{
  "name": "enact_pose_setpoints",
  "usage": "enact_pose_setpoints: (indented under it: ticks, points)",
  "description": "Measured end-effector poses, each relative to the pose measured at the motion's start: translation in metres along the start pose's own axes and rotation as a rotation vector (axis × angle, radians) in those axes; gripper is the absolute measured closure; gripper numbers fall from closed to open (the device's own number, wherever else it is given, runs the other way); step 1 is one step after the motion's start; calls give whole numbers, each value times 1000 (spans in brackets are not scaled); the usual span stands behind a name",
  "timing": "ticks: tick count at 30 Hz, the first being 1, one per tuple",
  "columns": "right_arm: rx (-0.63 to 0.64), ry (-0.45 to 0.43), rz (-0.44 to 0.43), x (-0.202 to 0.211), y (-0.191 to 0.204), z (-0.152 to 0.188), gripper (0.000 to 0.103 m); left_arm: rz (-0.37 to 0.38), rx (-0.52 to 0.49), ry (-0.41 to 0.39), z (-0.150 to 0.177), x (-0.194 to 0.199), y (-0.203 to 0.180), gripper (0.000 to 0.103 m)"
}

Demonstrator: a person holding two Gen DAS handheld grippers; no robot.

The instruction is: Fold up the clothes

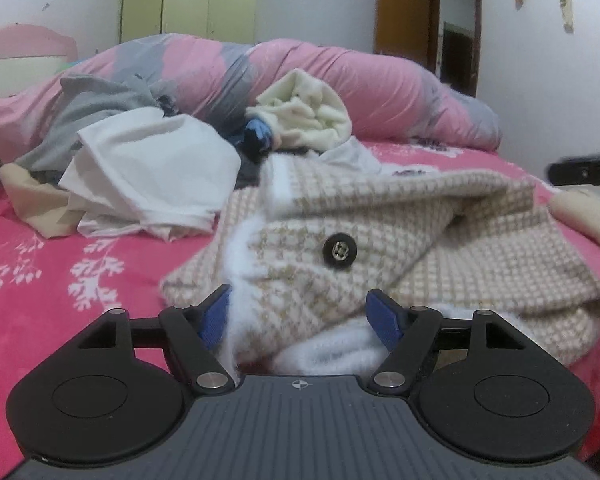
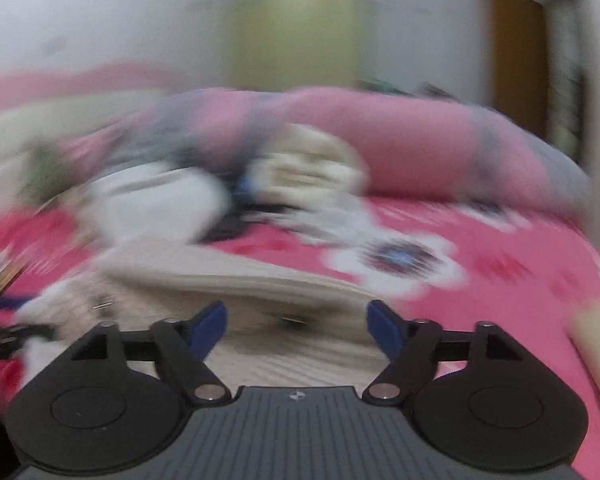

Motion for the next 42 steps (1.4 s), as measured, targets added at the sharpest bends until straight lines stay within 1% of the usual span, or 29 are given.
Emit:
enact_pose_setpoints:
  ticks: [1, 3, 5, 6, 8, 9, 10, 12, 13, 14, 15, 16, 17, 19, 21, 23, 25, 27, 30, 31, 36, 38, 39, 40, 41, 42]
  points:
    - [-3, 22, -67, -14, 15, -4, 15, 1, 12, 2, 1, 1, 1, 31]
    - [-50, 91, -193, -46, 40, -7, 15, 0, 39, 0, 2, 4, 5, 31]
    - [-117, 159, -260, -76, 53, -4, 15, 7, 68, -20, -1, 9, 9, 31]
    - [-165, 195, -291, -92, 56, -2, 15, 20, 77, -32, -3, 11, 10, 31]
    - [-316, 284, -394, -127, 59, 6, 15, 58, 91, -58, -7, 15, 13, 31]
    - [-390, 315, -442, -138, 61, 11, 13, 67, 96, -66, -8, 15, 15, 31]
    - [-450, 315, -466, -145, 60, 14, 12, 69, 102, -71, -9, 14, 18, 31]
    - [-526, 268, -501, -154, 56, 11, 14, 74, 113, -82, -11, 11, 23, 31]
    - [-562, 251, -508, -158, 54, 8, 22, 75, 118, -87, -11, 9, 26, 31]
    - [-597, 242, -506, -162, 50, 8, 35, 73, 126, -88, -11, 6, 29, 31]
    - [-634, 240, -501, -167, 46, 9, 42, 69, 140, -86, -11, 3, 33, 31]
    - [-669, 236, -498, -170, 41, 9, 60, 65, 154, -84, -11, -1, 37, 31]
    - [-704, 229, -496, -173, 36, 9, 69, 64, 170, -81, -10, -3, 41, 31]
    - [-756, 160, -504, -171, 21, 0, 76, 67, 199, -74, -9, -6, 49, 31]
    - [-788, 71, -495, -168, 1, -19, 78, 77, 225, -66, -8, -9, 56, 31]
    - [-836, 8, -464, -174, -26, -35, 79, 94, 244, -51, -8, -12, 60, 31]
    - [-898, -45, -411, -188, -59, -46, 79, 101, 241, -36, -7, -17, 60, 31]
    - [-1004, -93, -337, -203, -95, -44, 79, 104, 225, -23, -6, -21, 58, 31]
    - [-1364, -99, -209, -240, -154, 0, 79, 125, 224, 3, -2, -25, 56, 31]
    - [-1430, -93, -202, -246, -162, 9, 76, 130, 233, 10, -1, -25, 56, 31]
    - [-1610, -52, -262, -254, -176, 39, 74, 120, 223, 28, 0, -25, 56, 31]
    - [-1681, -35, -287, -257, -181, 51, 57, 117, 213, 32, 0, -24, 54, 31]
    - [-1717, -26, -299, -259, -184, 57, 45, 119, 213, 34, 0, -24, 53, 31]
    - [-1698, -1, -303, -252, -185, 54, 36, 128, 215, 36, -1, -23, 51, 31]
    - [-1644, 36, -298, -243, -185, 48, 30, 136, 217, 37, -2, -22, 49, 31]
    - [-1586, 76, -290, -235, -184, 42, 28, 147, 218, 35, -3, -21, 46, 31]
Point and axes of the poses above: each gripper's, at about its wrist camera, not at the fingertips, and x roughly against the way its jaws point, y to its left, z to its underside, the point moved 7 cm from there along -x, roughly the way its jaws point, and after that the axes turned 15 degrees about x, right-handed, at the moved point
